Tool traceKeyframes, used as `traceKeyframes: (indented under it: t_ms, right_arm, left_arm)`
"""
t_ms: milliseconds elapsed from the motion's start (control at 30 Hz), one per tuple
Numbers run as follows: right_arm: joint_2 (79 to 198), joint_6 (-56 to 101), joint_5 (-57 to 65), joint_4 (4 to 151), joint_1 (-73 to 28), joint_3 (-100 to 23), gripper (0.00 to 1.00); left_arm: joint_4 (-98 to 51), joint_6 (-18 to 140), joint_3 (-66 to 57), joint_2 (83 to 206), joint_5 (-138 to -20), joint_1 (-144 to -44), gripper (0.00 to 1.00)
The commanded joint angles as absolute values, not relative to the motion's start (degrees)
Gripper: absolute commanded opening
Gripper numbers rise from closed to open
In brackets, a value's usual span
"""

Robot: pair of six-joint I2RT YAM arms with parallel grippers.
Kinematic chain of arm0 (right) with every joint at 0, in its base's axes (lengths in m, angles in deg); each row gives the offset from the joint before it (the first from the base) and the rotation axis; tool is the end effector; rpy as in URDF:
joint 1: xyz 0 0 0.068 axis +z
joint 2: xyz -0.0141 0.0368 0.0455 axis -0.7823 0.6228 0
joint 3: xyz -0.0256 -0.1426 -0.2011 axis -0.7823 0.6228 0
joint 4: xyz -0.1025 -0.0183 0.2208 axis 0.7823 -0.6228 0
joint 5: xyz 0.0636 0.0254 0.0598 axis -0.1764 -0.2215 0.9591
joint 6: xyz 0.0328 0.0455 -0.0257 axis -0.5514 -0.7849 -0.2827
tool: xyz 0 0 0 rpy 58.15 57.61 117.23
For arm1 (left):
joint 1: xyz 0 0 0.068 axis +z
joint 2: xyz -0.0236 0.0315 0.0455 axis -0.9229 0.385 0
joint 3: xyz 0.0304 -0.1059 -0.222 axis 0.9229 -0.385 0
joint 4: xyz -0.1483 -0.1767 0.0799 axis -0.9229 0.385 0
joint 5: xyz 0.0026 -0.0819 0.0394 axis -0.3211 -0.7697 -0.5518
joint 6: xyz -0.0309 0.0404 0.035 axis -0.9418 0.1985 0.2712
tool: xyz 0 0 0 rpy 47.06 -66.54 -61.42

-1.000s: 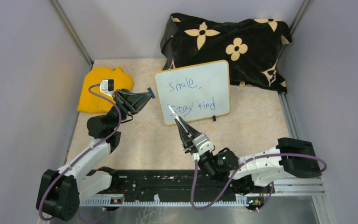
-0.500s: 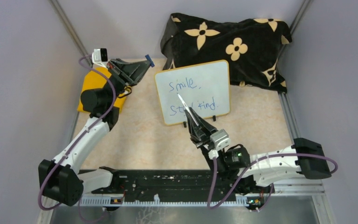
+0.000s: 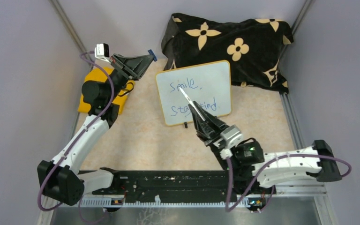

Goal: Write a sentence on the whiteboard
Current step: Close the whiteboard marker at the center of the board.

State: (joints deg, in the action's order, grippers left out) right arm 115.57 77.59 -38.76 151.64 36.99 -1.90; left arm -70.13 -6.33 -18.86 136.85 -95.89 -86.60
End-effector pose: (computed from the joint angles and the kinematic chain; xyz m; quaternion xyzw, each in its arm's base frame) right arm 0.0321 0.1916 0.3893 -0.1637 0.3768 0.2240 0.8838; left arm 0.2355 -0.1030 0.4235 -0.0458 0.4682 -0.7251 0.5029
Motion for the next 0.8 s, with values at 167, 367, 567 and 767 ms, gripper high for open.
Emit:
traceKeyframes:
  t_ms: [167,367,567,767]
  right_arm:
    - [102.9,70.5,-36.3,134.0,37.6,-11.7,0.00]
    - [106.7,71.9,-36.8,138.8,37.6,-11.3,0.00]
    - [110.2,73.3,-37.8,150.7,37.4,-5.3,0.00]
    - [113.4,72.7,-37.5,157.9,36.2,-0.6,0.00]
  left_arm:
    - [-66.5,-3.8,-14.3,137.6,-94.7,-85.2,0.00]
    - [-65.7,-2.2,-13.2,138.2,-94.0,-84.7,0.00]
    - [-66.8,-2.6,-13.0,138.6,-94.9,-84.3,0.00]
    - [-69.0,-4.9,-12.9,139.5,-96.3,-84.3,0.00]
